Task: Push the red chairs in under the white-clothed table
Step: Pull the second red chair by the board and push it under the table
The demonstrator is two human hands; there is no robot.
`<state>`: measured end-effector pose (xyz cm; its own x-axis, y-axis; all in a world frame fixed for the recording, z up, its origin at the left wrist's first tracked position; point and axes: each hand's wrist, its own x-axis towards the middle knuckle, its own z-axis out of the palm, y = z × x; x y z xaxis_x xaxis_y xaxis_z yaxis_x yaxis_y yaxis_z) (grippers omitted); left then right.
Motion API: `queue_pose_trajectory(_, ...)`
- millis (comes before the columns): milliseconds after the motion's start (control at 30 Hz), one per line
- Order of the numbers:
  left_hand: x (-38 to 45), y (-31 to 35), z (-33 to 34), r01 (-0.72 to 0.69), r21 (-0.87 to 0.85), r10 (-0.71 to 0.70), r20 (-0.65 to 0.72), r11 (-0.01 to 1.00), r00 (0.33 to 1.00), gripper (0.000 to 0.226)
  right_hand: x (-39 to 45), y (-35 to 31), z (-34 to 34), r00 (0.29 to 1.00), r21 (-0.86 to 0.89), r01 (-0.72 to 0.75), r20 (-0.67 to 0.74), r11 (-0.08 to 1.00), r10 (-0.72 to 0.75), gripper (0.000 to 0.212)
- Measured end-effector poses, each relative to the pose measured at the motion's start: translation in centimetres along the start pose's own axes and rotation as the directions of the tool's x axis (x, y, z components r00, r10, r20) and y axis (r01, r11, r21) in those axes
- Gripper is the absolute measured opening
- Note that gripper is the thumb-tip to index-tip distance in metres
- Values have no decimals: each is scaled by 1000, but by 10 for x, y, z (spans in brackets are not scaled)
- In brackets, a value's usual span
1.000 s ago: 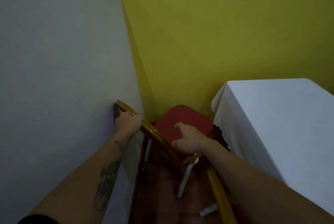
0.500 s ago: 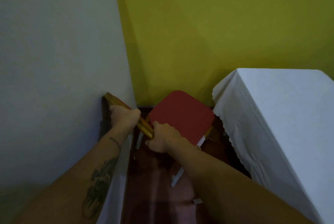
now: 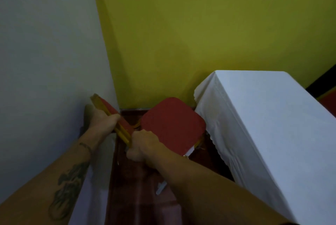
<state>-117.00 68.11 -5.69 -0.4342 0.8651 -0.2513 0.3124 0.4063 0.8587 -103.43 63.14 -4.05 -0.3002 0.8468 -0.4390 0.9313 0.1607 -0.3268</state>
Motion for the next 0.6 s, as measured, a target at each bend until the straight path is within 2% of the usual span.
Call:
queue_pose_trajectory(67, 9, -1, -1, -20, 53, 16, 69, 998, 997, 35, -2, -2, 3, 1000, 10, -9, -9, 1000, 9, 49)
queue_pose_trajectory(133, 18, 0, 1, -19, 78, 7, 158, 997, 987, 18, -4, -1, 5, 1000, 28, -26, 0, 999, 26, 52)
queue_pose_trajectory(167, 22, 1, 4, -2, 86, -17, 213, 996, 977, 27, -4, 1, 4, 999, 37, -37, 0, 999, 37, 53)
queue_pose_trajectory(233, 37, -2, 11, -19, 77, -5, 305, 997, 952, 62, -5, 6, 3, 998, 59, -63, -8, 996, 64, 55)
queue_pose_trajectory(267, 48, -5, 17, -35, 89, 3, 329, 995, 944, 72, -4, 9, 2, 997, 68, -75, -4, 995, 76, 57)
queue_pose_trajectory(333, 51, 4, 24, -53, 101, 11, 378, 994, 926, 70, -3, 13, -1, 996, 78, -95, 6, 992, 94, 61)
queue_pose_trajectory(400, 49, 18, 31, -98, 107, 42, 436, 989, 899, 46, -1, 18, -2, 994, 89, -108, -3, 990, 109, 64)
queue_pose_trajectory(433, 51, 22, 35, -110, 105, 51, 454, 988, 889, 45, 0, 20, -3, 993, 98, -116, -16, 988, 118, 66)
queue_pose_trajectory(500, 62, 25, 43, -115, 110, 48, 484, 987, 874, 60, 2, 24, -4, 989, 126, -140, -30, 982, 145, 68)
queue_pose_trajectory(567, 106, 5, 65, -122, 114, 42, 537, 986, 843, 66, 3, 27, -6, 986, 146, -153, -39, 977, 161, 69)
queue_pose_trajectory(600, 98, 15, 64, -138, 151, 38, 532, 979, 846, 69, 5, 29, -8, 985, 154, -158, -41, 975, 167, 68)
